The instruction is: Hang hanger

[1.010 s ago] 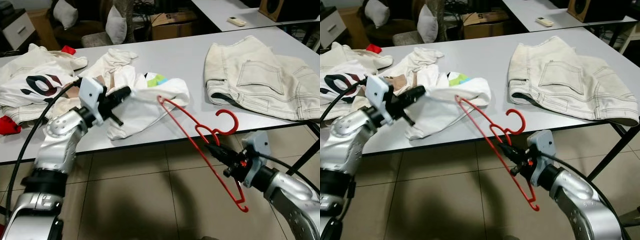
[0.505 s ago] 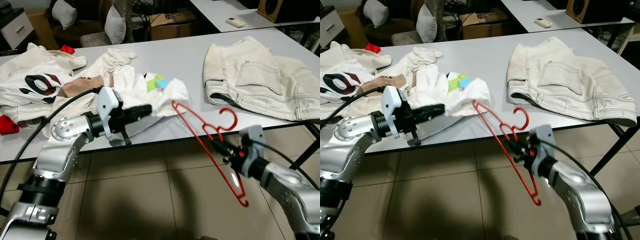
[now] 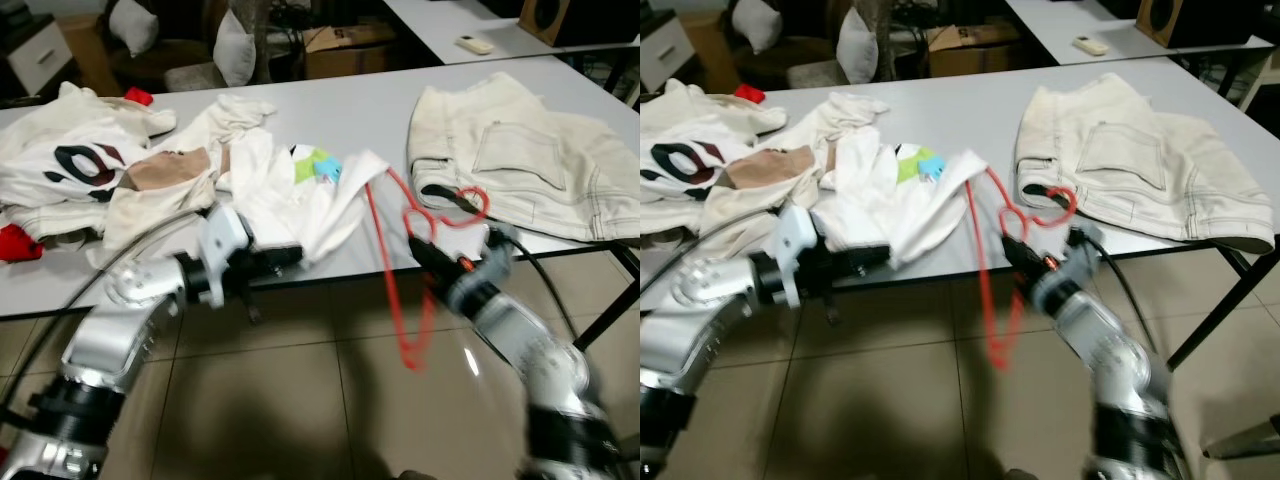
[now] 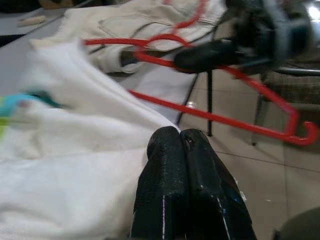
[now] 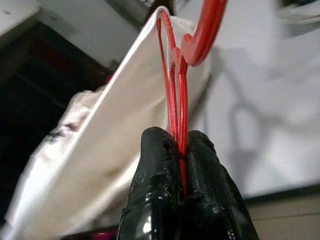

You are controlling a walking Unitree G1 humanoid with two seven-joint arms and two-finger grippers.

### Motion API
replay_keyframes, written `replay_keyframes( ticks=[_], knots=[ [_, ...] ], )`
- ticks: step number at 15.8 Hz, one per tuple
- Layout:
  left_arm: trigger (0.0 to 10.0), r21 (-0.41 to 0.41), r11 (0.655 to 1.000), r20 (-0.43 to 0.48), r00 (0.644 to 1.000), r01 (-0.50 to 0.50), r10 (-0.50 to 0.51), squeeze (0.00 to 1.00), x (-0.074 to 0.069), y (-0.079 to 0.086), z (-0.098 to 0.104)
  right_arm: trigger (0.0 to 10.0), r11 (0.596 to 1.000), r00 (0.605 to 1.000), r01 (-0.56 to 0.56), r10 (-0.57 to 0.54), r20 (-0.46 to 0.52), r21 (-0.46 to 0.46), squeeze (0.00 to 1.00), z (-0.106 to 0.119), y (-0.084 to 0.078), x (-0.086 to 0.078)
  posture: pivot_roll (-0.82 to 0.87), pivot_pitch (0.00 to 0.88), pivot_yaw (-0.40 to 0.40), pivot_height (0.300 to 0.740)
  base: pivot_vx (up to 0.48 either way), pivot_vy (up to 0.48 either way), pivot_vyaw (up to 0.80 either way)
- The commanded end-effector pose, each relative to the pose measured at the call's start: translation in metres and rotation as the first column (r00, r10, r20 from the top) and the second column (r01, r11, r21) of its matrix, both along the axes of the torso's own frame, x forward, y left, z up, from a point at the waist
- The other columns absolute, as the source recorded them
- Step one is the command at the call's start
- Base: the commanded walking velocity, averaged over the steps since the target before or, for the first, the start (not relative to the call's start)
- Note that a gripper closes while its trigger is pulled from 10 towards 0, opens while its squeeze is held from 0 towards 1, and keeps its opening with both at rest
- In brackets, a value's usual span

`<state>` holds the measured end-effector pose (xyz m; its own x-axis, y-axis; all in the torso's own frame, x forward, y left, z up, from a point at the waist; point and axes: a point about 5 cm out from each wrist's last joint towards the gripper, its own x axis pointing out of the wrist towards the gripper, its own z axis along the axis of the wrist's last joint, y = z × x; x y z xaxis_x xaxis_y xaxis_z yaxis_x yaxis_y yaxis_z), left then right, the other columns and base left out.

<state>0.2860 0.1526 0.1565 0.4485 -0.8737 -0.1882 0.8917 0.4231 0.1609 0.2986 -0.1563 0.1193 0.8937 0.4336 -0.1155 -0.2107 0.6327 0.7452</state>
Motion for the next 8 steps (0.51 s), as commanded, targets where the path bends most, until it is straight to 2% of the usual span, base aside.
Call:
replay_keyframes(
  ticks=[1,2,4,6,7,8],
  knots=[
    [0.0,0.000,0.999,0.002,0.999,0.034,-0.034,0.00,-0.003,-0.006,0.003,10.0,0.993,0.999,0.030,-0.028,-0.017,0.115,0.00,0.004,0.005,0.008,-0.06,0.000,0.083,0.740,0.000,0.000,0.00],
    [0.0,0.001,0.999,0.015,0.999,0.042,-0.042,0.00,-0.003,-0.015,0.002,10.0,0.961,0.998,0.067,-0.059,-0.038,0.267,0.00,0.010,0.014,0.019,-0.04,0.000,0.085,0.740,0.000,0.000,0.00],
    [0.0,0.013,0.997,0.039,0.996,0.080,-0.080,0.00,-0.003,-0.031,-0.001,10.0,0.878,0.991,0.127,-0.087,-0.105,0.461,0.00,0.017,0.029,0.035,-0.03,0.000,0.090,0.740,0.000,0.000,0.00],
    [0.0,0.034,0.990,0.022,0.990,0.137,-0.138,0.00,-0.010,-0.041,-0.009,10.0,0.817,0.988,0.135,-0.068,-0.138,0.561,0.00,0.024,0.046,0.047,-0.01,0.000,0.094,0.740,0.000,0.000,0.00],
    [0.0,0.074,0.983,0.024,0.985,0.167,-0.169,0.00,-0.013,-0.044,-0.014,10.0,0.790,0.986,0.144,-0.066,-0.151,0.596,0.00,0.027,0.053,0.052,-0.01,0.000,0.098,0.740,0.000,0.000,0.00],
    [0.0,0.052,0.984,0.019,0.985,0.170,-0.171,0.00,-0.014,-0.046,-0.013,10.0,0.796,0.986,0.145,-0.067,-0.153,0.588,0.00,0.028,0.055,0.054,-0.01,0.000,0.098,0.740,0.000,0.000,0.00]
  ],
)
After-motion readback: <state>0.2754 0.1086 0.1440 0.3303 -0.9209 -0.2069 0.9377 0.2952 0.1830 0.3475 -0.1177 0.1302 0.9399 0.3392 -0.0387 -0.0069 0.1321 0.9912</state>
